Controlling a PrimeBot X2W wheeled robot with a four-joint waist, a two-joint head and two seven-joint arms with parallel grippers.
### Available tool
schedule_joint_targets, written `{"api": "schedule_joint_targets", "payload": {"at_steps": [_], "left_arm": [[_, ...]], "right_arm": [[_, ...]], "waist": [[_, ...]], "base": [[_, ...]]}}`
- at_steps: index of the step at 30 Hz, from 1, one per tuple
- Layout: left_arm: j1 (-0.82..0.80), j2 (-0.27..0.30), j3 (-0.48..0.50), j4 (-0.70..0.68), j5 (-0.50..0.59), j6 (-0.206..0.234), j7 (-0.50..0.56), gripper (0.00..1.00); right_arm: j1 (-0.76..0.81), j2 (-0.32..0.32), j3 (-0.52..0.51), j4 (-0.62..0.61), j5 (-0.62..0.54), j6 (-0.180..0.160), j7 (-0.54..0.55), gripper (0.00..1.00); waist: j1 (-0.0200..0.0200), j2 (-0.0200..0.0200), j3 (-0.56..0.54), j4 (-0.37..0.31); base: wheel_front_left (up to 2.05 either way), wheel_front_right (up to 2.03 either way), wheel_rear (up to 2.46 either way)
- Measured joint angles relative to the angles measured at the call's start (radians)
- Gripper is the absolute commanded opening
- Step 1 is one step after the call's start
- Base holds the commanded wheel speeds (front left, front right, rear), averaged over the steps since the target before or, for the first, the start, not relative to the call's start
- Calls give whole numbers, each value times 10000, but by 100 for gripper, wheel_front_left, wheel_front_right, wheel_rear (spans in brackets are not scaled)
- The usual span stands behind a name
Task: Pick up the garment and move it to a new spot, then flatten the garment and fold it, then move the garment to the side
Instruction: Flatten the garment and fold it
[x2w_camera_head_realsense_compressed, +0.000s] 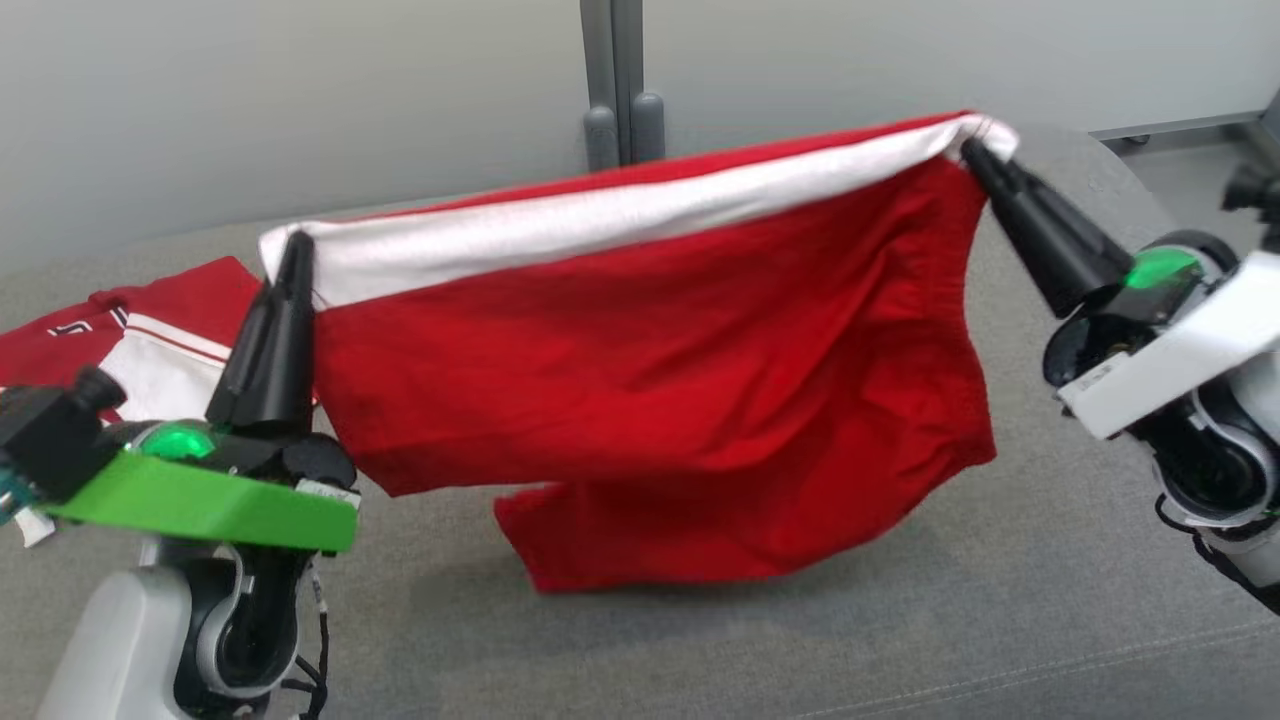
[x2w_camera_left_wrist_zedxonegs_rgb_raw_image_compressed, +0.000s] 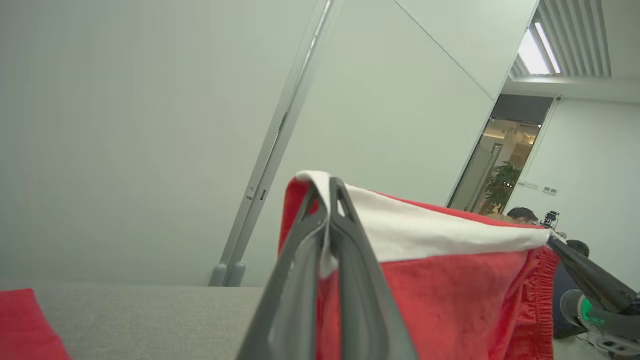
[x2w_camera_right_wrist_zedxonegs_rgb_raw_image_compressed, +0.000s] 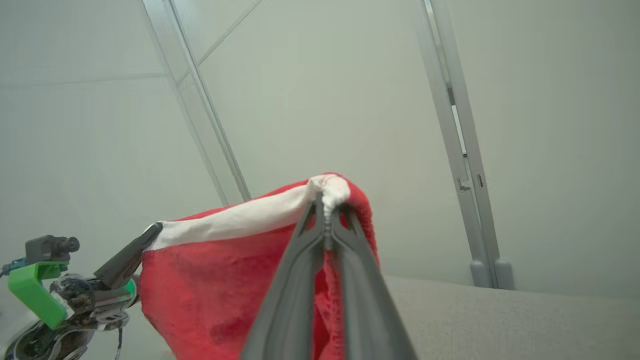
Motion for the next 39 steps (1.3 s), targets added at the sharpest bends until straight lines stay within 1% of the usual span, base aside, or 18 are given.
{"api": "schedule_joint_targets", "payload": {"at_steps": [3,5,6,7,8,9,11,13,16,18,20,24,26,27,29,32,35,39], "left_arm": [[-426,255,-326,1166,-65,194,846,0],[-1001,291,-451,2027,-61,293,1296,0],[-1388,290,-477,2414,-40,368,1476,0],[-1857,274,-430,2675,100,420,1476,0],[-2435,221,-265,2734,180,474,1459,0],[-3127,111,-77,2642,232,493,1365,0],[-4678,-171,201,2274,238,493,1114,0],[-5684,-357,322,1979,238,493,982,0],[-5609,-374,253,2050,238,489,936,0],[-4866,-376,15,2290,230,451,999,0],[-3702,-481,-295,2652,113,403,1070,0],[-1337,-1095,-947,3693,-399,360,1154,0],[-424,-1409,-1135,4190,-683,345,1072,0],[-81,-1446,-1237,4405,-694,276,1009,0],[316,-1444,-1237,4729,-698,165,798,0],[360,-1421,-907,4964,-740,-75,366,0],[361,-1287,-675,5014,-750,-353,35,0],[435,-1030,-930,5085,-660,-732,-50,0]], "right_arm": [[-469,339,648,1005,82,-92,932,0],[-1212,709,880,1900,-100,-464,1419,0],[-1697,865,869,2343,-443,-692,1509,0],[-2269,1016,690,2740,-773,-928,1498,0],[-2905,1218,311,2995,-1076,-1200,1298,0],[-3594,1446,-159,3095,-1229,-1384,1018,0],[-4950,1812,-940,3081,-1386,-1549,412,0],[-5665,1812,-1120,3120,-1471,-1542,173,0],[-5341,1891,-435,3605,-1530,-1335,261,0],[-4569,2088,96,4027,-1484,-1198,416,0],[-3613,2219,619,4397,-1335,-965,602,0],[-1876,2128,1647,5214,-1371,-709,844,0],[-1152,2107,2057,5607,-1417,-587,888,0],[-869,2146,2205,5753,-1446,-518,884,0],[-545,2353,2257,5952,-1417,-422,752,0],[-529,2516,2295,6011,-1490,-242,374,0],[-528,2401,2637,6044,-2002,-104,77,0],[-407,2263,2920,6115,-2531,-102,-161,0]], "waist": [[0,0,204,67],[0,0,375,122],[0,0,459,153],[0,0,540,189],[0,0,617,228],[0,0,690,265],[0,0,824,353],[0,0,924,469],[0,0,1073,610],[0,0,1185,660],[0,0,1302,689],[0,0,1569,730],[0,0,1712,758],[0,-1,1784,771],[0,0,1913,790],[0,0,2014,811],[0,0,1921,817],[0,0,1681,802]], "base": [[0,0,0],[0,0,0],[0,0,0],[0,0,0],[0,0,0],[0,0,0],[0,0,0],[0,0,0],[0,0,0],[0,0,0],[0,0,0],[0,0,0],[0,0,0],[0,0,0],[0,0,0],[0,0,0],[0,0,0],[0,0,0]]}}
